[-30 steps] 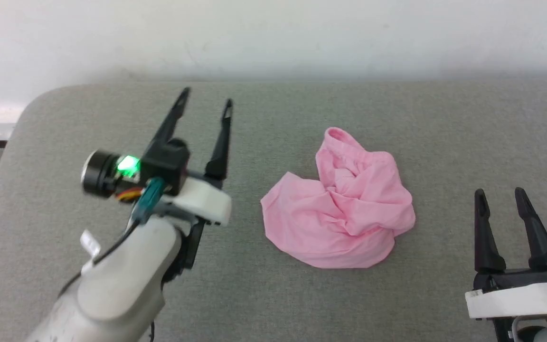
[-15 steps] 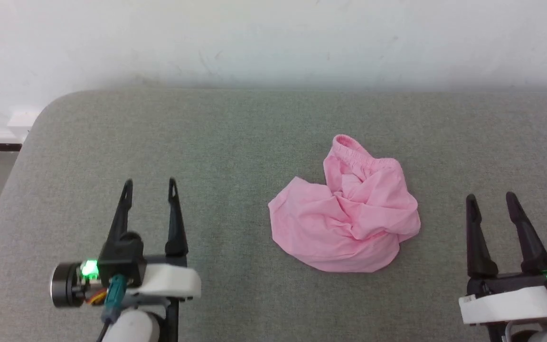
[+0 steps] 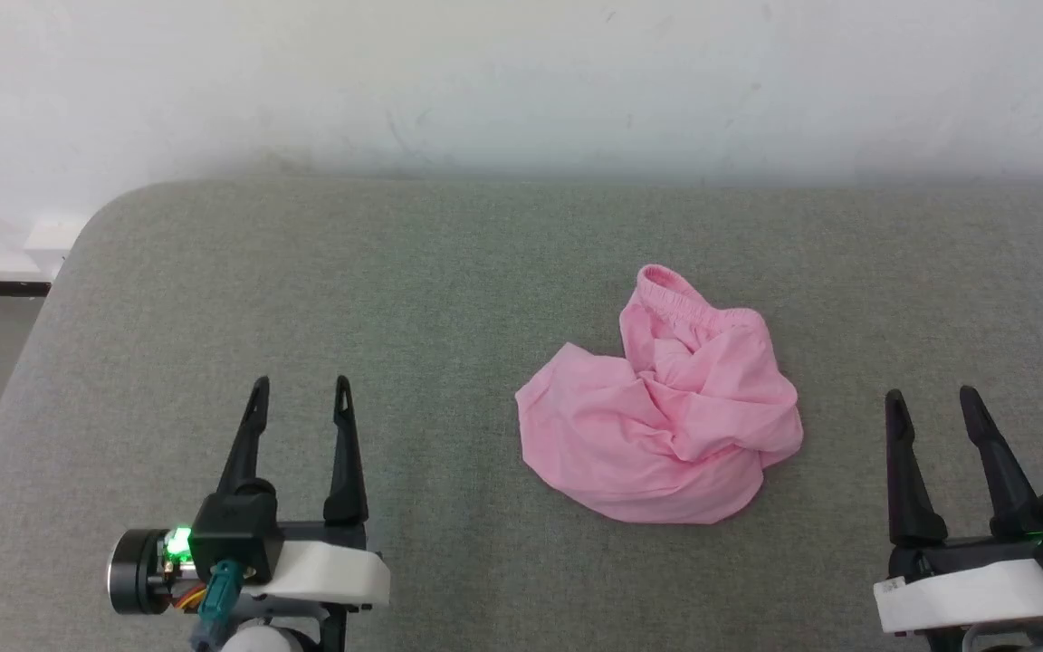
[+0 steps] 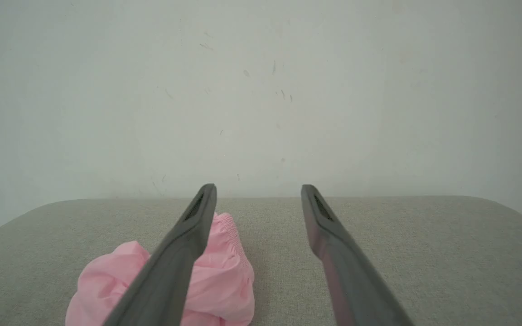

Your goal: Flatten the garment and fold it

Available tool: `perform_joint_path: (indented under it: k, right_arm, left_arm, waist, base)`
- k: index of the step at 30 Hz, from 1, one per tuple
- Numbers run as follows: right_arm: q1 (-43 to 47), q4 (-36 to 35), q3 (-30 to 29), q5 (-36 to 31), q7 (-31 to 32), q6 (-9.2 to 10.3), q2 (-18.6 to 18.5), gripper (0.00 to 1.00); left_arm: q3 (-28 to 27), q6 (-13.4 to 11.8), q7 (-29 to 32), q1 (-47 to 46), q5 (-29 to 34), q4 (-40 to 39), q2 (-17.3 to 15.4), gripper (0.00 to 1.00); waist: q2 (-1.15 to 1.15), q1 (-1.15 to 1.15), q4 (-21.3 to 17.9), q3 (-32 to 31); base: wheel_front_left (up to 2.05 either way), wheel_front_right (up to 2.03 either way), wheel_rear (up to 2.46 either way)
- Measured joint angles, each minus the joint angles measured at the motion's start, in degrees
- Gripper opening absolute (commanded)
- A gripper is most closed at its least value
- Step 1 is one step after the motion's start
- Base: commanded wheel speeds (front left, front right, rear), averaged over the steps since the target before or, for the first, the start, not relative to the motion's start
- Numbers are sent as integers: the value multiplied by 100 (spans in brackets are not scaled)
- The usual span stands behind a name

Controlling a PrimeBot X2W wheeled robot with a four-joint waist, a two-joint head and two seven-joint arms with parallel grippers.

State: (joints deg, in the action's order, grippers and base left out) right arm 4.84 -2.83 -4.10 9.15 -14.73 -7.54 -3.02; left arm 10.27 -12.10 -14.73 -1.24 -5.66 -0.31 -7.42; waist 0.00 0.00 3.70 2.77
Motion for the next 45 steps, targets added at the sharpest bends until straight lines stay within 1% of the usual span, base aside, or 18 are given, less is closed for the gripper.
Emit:
perform_joint_path:
  k: [3,5,9,11,14,17,20,21,24,26,28,31,34,36,40,45]
  right_arm:
    - [-12,-24,-19,-11,0,0,0,100]
    - [-98,-127,-20,-175,0,0,1,100]
    - [-695,-420,-93,-577,0,0,-13,100]
    - [-1051,-477,-33,-658,0,0,-166,100]
    - [-1579,-424,271,-622,-1,0,-686,100]
    - [-2046,40,872,-305,-2,0,-1307,100]
    - [-2462,767,1599,175,9,0,-1990,100]
    - [-2610,1003,1875,387,129,0,-2227,100]
    - [-3111,1383,2886,1106,832,0,-2895,100]
    - [-3457,1480,3519,1690,1348,0,-3244,100]
    - [-3818,1537,4178,2065,1937,0,-3619,100]
    - [-4205,1661,5027,2782,2966,0,-3983,100]
    - [-4552,1781,5576,3427,3672,0,-4105,100]
    - [-4814,1901,5887,3610,3904,0,-4147,100]
    - [-5162,2352,6310,3867,3984,0,-4083,100]
    - [-5193,2829,6939,4201,3971,3,-3940,100]
  left_arm:
    - [-79,105,0,-1,86,38,52,100]
    - [-123,155,0,-2,171,60,68,100]
    - [-191,204,0,-5,278,115,123,100]
    - [-243,207,0,-5,305,148,144,100]
    - [-311,207,0,-5,328,164,155,100]
    - [-342,226,0,-3,366,163,169,100]
    - [-355,246,0,-3,376,162,185,100]
    - [-352,247,0,-3,378,160,188,100]
    - [-352,250,0,-4,399,155,201,100]
    - [-355,252,0,-6,410,153,216,100]
    - [-342,253,0,-31,411,146,233,100]
    - [-328,253,0,-107,411,133,264,100]
    - [-279,253,0,-244,410,127,309,100]
    - [-237,253,0,-339,409,125,343,100]
    - [-151,253,0,-526,399,126,381,100]
    - [-74,247,0,-629,365,133,412,100]
  waist:
    - [0,0,5,-18]
    - [0,0,-6,-14]
    - [0,1,-28,2]
    - [0,1,-34,-1]
    - [0,1,-51,9]
    - [0,1,-67,22]
    - [0,1,-56,47]
    - [0,1,-46,58]
    - [0,1,-14,112]
    - [0,1,12,169]
    - [0,1,41,242]
    - [0,1,99,367]
    - [0,1,170,519]
    - [0,1,228,635]
    - [0,1,368,873]
    - [0,0,620,1088]
  base:
    - [0,0,0]
    - [0,0,0]
    - [0,0,0]
    - [0,0,0]
    - [0,0,0]
    - [0,0,0]
    - [0,0,0]
    - [0,0,0]
    - [0,0,0]
    - [0,0,0]
    - [0,0,0]
    - [0,0,0]
    - [0,0,0]
    - [0,0,0]
    - [0,0,0]
    - [0,0,0]
